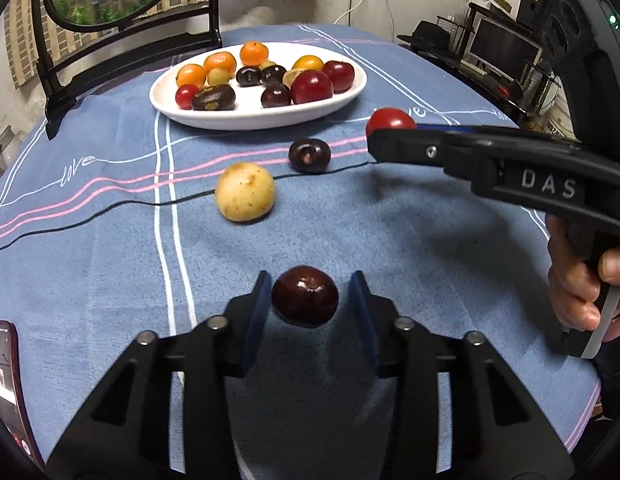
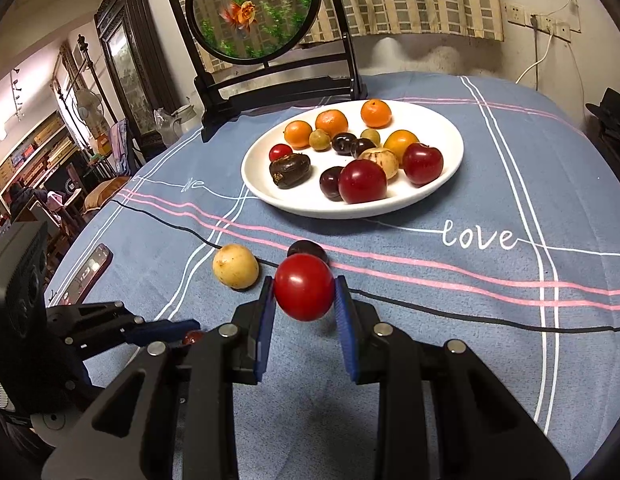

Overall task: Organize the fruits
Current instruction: 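Grasp a red tomato with the right gripper while the left gripper grasps a dark plum, then carry the red tomato and dark plum to the plate and release them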

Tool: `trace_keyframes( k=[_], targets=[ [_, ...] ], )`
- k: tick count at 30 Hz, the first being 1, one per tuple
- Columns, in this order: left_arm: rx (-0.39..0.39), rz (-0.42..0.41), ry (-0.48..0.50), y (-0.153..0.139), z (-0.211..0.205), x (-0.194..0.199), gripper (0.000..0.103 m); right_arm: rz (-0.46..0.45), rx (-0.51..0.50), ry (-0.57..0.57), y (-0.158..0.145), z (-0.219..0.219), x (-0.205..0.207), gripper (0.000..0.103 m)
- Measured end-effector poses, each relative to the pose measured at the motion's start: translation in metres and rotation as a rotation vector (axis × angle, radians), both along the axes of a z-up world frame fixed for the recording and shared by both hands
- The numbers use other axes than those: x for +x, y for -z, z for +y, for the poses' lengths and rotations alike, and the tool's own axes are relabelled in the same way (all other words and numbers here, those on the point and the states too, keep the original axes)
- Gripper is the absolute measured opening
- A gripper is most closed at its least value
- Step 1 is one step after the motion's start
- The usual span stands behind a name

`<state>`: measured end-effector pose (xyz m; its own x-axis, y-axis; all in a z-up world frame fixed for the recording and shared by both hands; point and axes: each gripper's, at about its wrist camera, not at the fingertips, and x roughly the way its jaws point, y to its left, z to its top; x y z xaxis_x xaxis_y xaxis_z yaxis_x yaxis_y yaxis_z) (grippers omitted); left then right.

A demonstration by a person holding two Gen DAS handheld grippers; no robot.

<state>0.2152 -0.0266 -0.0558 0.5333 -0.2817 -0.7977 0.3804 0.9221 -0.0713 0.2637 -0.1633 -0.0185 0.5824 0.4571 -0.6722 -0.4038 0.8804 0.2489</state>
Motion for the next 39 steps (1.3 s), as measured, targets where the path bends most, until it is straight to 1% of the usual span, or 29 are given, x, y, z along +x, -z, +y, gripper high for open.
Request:
trace_keyframes(
  k=[6, 19, 24, 27, 33, 37, 39],
  targets=[
    [0.009, 0.005, -0.007, 0.003, 0.001, 0.002, 0.034, 0.001, -0.002, 0.001, 0.001, 0.0, 0.0, 0.03],
    [-0.027, 0.004, -0.017, -0.001, 0.007, 0.003, 0.034, 0.004, -0.001, 0.004, 0.001, 0.0, 0.001, 0.03],
    [-0.053, -0.029, -0.063, -0.012, 0.016, 0.006, 0.034, -0.021, 0.002, 0.004, -0.002, -0.001, 0.0, 0.03],
    [-0.069, -0.033, -0.109, -0.024, 0.022, 0.02, 0.034, -0.026, 0.037, 0.004, -0.008, -0.004, 0.004, 0.03],
    [-0.061, -0.087, -0.151, -0.054, 0.023, 0.055, 0.034, -0.067, 0.048, 0.034, -0.027, -0.006, 0.024, 0.03],
    [-0.033, -0.119, -0.175, -0.067, 0.019, 0.087, 0.034, -0.103, 0.049, 0.066, -0.04, -0.006, 0.046, 0.03],
    [-0.018, -0.125, -0.197, -0.069, 0.016, 0.109, 0.034, -0.111, 0.052, 0.086, -0.042, -0.006, 0.063, 0.03]
  ],
)
